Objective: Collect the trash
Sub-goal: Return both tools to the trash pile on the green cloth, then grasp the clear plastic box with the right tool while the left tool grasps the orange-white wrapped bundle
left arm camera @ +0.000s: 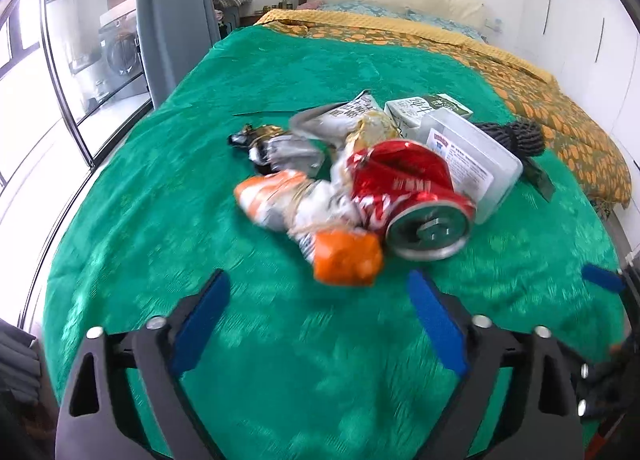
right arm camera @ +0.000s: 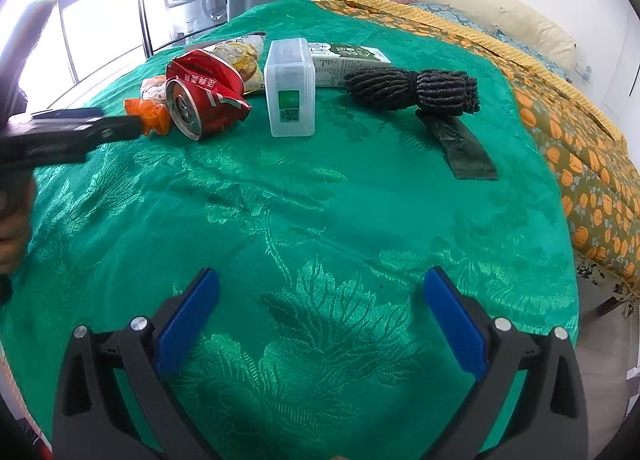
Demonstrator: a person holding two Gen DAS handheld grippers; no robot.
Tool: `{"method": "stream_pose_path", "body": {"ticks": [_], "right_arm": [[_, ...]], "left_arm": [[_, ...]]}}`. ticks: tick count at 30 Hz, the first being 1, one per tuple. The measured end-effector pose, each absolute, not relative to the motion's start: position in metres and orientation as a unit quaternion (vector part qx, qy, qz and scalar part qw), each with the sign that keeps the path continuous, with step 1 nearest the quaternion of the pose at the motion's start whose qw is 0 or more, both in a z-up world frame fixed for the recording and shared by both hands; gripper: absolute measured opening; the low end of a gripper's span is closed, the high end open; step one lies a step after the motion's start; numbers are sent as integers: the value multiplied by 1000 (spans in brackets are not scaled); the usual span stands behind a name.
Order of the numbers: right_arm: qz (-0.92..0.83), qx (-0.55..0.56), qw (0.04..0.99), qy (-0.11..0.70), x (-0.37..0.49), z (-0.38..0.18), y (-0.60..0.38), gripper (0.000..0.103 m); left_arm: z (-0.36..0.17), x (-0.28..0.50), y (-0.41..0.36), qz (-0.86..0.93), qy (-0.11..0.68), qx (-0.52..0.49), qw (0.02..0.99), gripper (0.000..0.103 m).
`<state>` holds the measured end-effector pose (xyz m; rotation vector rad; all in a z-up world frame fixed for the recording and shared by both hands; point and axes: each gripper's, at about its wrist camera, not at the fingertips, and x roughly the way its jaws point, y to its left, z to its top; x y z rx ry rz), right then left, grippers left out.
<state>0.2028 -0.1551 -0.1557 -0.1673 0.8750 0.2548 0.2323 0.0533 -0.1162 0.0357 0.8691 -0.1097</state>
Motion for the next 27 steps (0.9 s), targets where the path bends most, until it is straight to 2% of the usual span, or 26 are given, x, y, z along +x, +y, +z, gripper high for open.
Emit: {"method": "stream_pose_path", "body": {"ticks": [2, 4, 14, 17, 18, 20, 22, 24, 27], "right_arm": [[123, -79, 895, 422, 202, -156, -155, 98], [121, -75, 895, 424, 202, -156, -157, 98], [114, -53, 894, 430, 207, -157, -164, 98], [111, -57, 895, 429, 206, -157, -163, 98], [110, -57, 895, 429, 205, -157, -163, 98], [110, -58, 895, 428, 205, -157, -163, 98], [110, -57, 895, 429, 204, -157, -163, 98], [111, -55, 894, 431, 206, -157, -164, 98], [110, -54, 894, 431, 205, -157, -164, 98]], "left_arm": [[-119, 241, 49, -49, 426, 15, 903, 68], [-122, 245, 51, -61, 428, 3, 902, 37], [-109, 182, 93, -149, 455, 0, 878, 35], [-111, 165, 102, -169, 467, 18, 868, 36], [-113, 163, 103, -165, 466, 28, 869, 40], [-116, 161, 102, -153, 462, 37, 873, 53], [-115, 163, 101, -141, 449, 25, 882, 79], [-113, 166, 100, -134, 437, 9, 889, 88], [-111, 175, 91, -118, 432, -2, 894, 92]]}}
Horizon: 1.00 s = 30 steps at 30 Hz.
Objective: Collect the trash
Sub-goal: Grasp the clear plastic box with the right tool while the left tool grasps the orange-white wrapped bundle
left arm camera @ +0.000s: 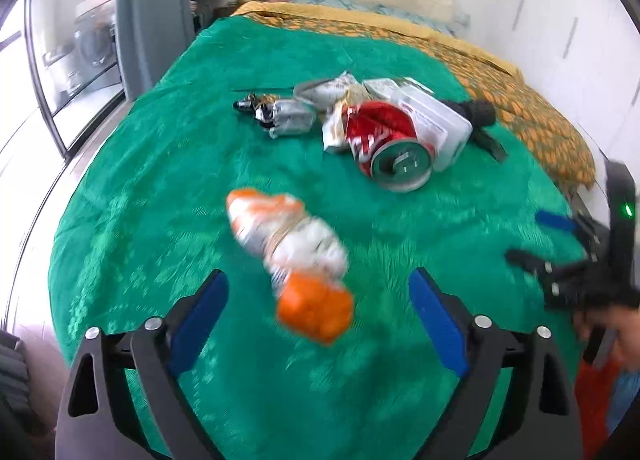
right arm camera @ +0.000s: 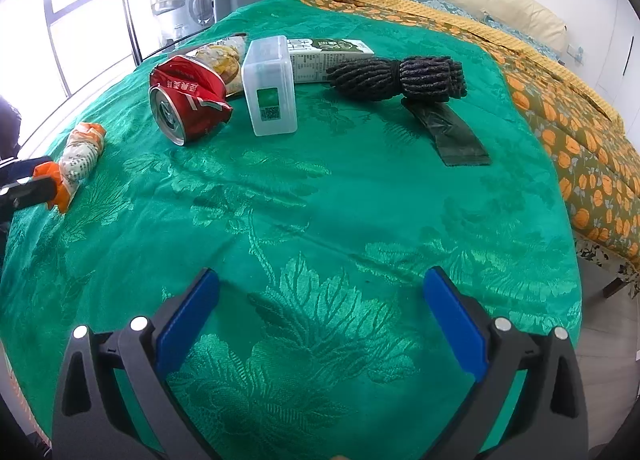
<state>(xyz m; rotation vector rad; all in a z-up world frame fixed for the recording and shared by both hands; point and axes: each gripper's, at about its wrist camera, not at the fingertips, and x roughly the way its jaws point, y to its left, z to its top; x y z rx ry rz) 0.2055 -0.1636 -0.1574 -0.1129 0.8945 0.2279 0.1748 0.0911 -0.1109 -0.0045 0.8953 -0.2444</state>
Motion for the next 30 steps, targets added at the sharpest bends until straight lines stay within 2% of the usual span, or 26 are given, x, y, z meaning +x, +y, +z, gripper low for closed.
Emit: {"method": "stream_pose_path", "body": {"ticks": [5, 11, 16, 19, 21, 23, 25, 27, 28, 30], "right_arm": [[111, -52, 893, 432, 206, -158, -164, 98], [123, -37, 888, 442, 210, -158, -167, 98], [144, 7, 911, 387, 242, -120, -162, 98], [176, 11, 905, 388, 271, -103, -144, 96], [182, -21, 900, 396, 292, -97, -125, 81], [168, -45, 898, 405, 309, -97, -113, 71], [155, -45, 894, 418, 322, -100, -111, 66], [151, -44, 885, 439, 331, -106, -110, 39], [149, -44, 882, 444, 331, -108, -112, 34], [149, -51, 885, 439, 322, -107, -115, 34]], "left_arm": [[-126, 201, 76, -61, 448, 32, 891, 92], [-137, 206, 82, -51, 458, 18, 887, 94], [-138, 209, 78, -53, 462, 27, 885, 97], [-138, 209, 78, -53, 462, 27, 885, 97], [-138, 209, 78, -54, 462, 26, 885, 97], [-139, 208, 78, -53, 462, 26, 885, 97], [-139, 208, 79, -54, 462, 24, 885, 97], [-139, 209, 79, -54, 462, 24, 885, 97], [-139, 209, 79, -54, 462, 24, 885, 97], [-139, 209, 79, -54, 462, 24, 885, 97]]}}
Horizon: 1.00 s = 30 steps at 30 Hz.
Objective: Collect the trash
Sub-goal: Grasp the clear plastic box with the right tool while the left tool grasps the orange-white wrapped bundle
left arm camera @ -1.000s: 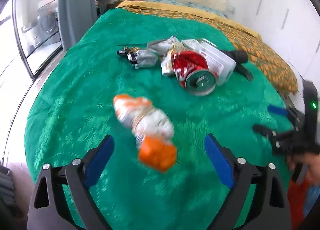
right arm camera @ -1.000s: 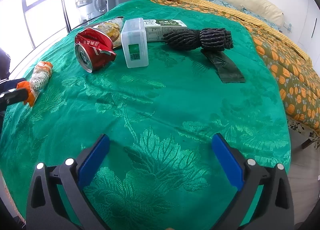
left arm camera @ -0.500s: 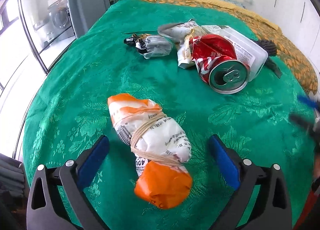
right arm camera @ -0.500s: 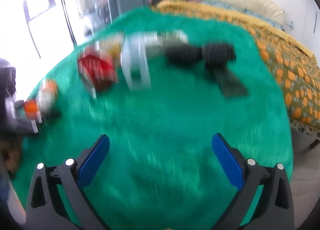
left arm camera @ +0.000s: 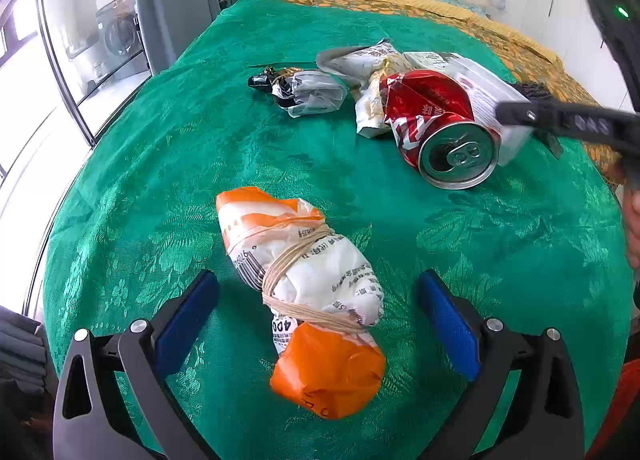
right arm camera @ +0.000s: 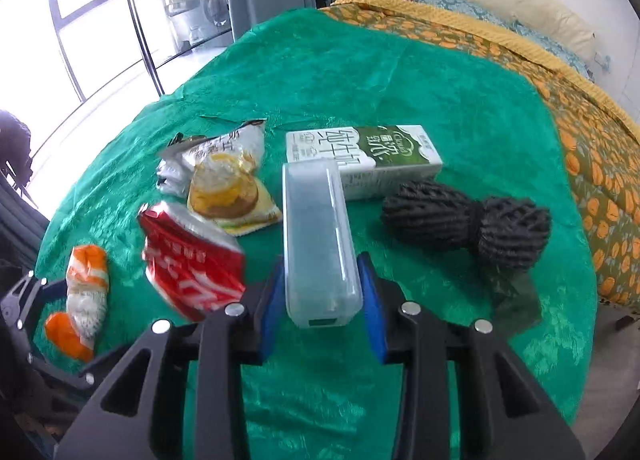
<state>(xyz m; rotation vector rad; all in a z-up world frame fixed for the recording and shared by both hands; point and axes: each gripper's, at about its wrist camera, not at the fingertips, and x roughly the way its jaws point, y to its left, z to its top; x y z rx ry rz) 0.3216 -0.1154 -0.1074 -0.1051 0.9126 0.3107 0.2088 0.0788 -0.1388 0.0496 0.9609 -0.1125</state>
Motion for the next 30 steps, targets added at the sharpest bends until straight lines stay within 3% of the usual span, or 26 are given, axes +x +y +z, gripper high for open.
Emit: {"method": "stream_pose_path", "body": {"ticks": [5, 11, 15, 19, 21, 23, 26, 30], "right_arm": [[175, -25, 889, 421, 262, -104, -142, 33], [208, 180, 844, 461, 197, -128, -220, 33], [192, 246, 831, 461, 191, -135, -253, 34], [137, 227, 844, 466, 195, -135, -270, 47], [116, 221, 848, 469, 192, -137, -279, 75], [108, 203, 855, 466, 188, -133, -280, 78], [113, 157, 864, 465, 183, -124, -275, 93], [118, 76, 873, 467, 188, -116, -248, 94]], "left_arm": [[-139, 209, 79, -54, 462, 24, 885, 97], [-139, 209, 79, -53, 462, 25, 885, 97], [-139, 209, 79, -52, 462, 25, 885, 97], [-139, 209, 79, -54, 462, 24, 885, 97], [-138, 208, 80, -61, 461, 20, 885, 97], [-136, 203, 86, -78, 460, 14, 884, 97], [-133, 188, 96, -101, 458, 10, 883, 97], [-128, 174, 104, -119, 449, -3, 885, 97]]}}
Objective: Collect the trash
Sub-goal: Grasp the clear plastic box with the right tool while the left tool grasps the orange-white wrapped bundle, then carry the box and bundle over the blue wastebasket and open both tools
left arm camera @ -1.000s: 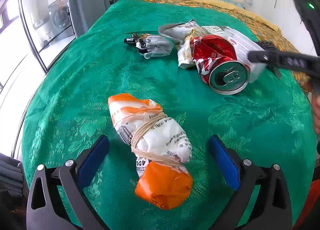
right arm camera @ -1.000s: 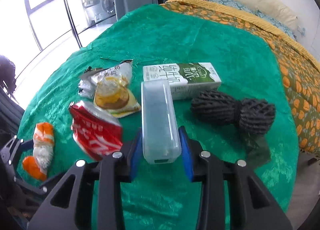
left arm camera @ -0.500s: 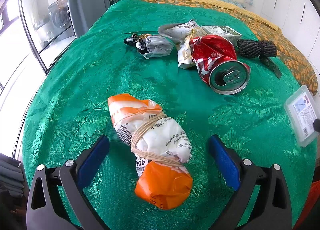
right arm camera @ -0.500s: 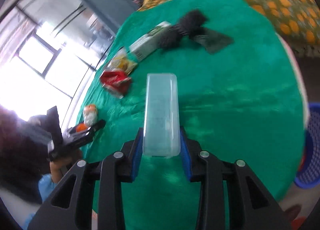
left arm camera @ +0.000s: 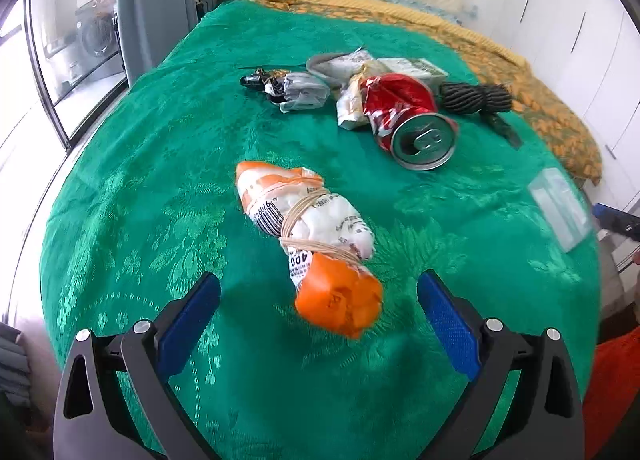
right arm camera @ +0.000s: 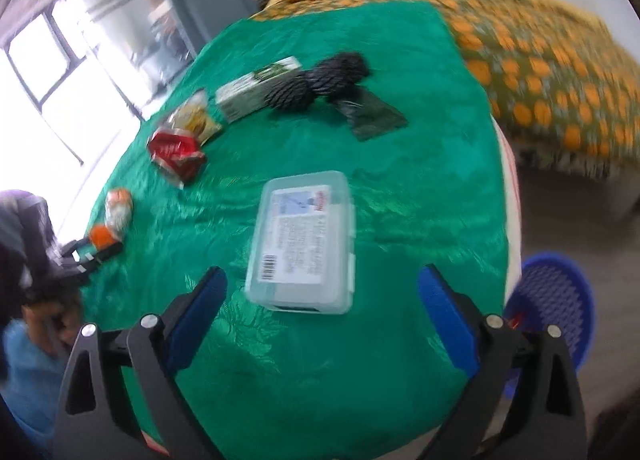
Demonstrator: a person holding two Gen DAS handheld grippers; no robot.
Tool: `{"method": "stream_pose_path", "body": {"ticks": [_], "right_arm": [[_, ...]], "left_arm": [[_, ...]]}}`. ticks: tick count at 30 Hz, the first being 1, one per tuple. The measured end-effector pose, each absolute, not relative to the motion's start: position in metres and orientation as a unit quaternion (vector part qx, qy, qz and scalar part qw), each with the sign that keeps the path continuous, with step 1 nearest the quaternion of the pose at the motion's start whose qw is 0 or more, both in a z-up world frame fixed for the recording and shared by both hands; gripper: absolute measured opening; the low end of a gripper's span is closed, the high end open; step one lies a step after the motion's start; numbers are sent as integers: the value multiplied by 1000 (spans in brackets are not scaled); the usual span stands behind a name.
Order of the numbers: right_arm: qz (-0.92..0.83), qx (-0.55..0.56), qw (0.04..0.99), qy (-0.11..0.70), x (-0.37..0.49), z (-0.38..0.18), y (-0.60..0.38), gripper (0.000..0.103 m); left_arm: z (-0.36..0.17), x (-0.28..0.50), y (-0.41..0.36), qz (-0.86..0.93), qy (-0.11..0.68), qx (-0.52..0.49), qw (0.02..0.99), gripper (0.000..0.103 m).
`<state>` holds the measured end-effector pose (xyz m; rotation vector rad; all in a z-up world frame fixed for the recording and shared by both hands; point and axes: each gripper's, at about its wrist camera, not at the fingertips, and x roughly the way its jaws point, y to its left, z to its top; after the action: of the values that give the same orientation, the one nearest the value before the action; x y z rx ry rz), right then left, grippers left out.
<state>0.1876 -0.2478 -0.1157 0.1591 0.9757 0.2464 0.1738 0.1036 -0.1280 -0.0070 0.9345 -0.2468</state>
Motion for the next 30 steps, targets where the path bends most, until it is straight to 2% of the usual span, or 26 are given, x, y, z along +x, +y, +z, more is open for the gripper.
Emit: {"method": "stream_pose_path", "body": {"ticks": [6, 8, 9, 10, 11, 13, 14, 22, 30], "right_arm": [[88, -12, 861, 502, 210, -130, -203, 94], [74, -20, 859, 506, 215, -135, -200, 94], [72, -20, 859, 506, 216, -136, -200, 87], [71, -18, 860, 505, 216, -137, -201, 77], [71, -18, 860, 505, 216, -137, -202, 60], [76, -10, 860, 504, 215, -137, -205, 60], [82, -6, 861, 502, 213, -136, -207, 60], [142, 52, 880, 451, 179, -114, -224, 60], [188, 114, 875, 430, 148, -107, -249, 60]], "left_arm": [[-122, 193, 89, -75, 454, 3, 888, 97], [-124, 201, 87, -54, 467, 6, 882, 89], [-126, 204, 86, -49, 473, 6, 879, 80], [-128, 206, 85, -46, 481, 6, 876, 71], [-128, 207, 85, -43, 482, 10, 875, 69], [-127, 205, 84, -40, 477, 22, 878, 48], [-126, 202, 84, -42, 474, 25, 879, 41], [-116, 168, 84, -60, 455, -14, 889, 40], [-99, 141, 29, -130, 443, -14, 887, 40]]}}
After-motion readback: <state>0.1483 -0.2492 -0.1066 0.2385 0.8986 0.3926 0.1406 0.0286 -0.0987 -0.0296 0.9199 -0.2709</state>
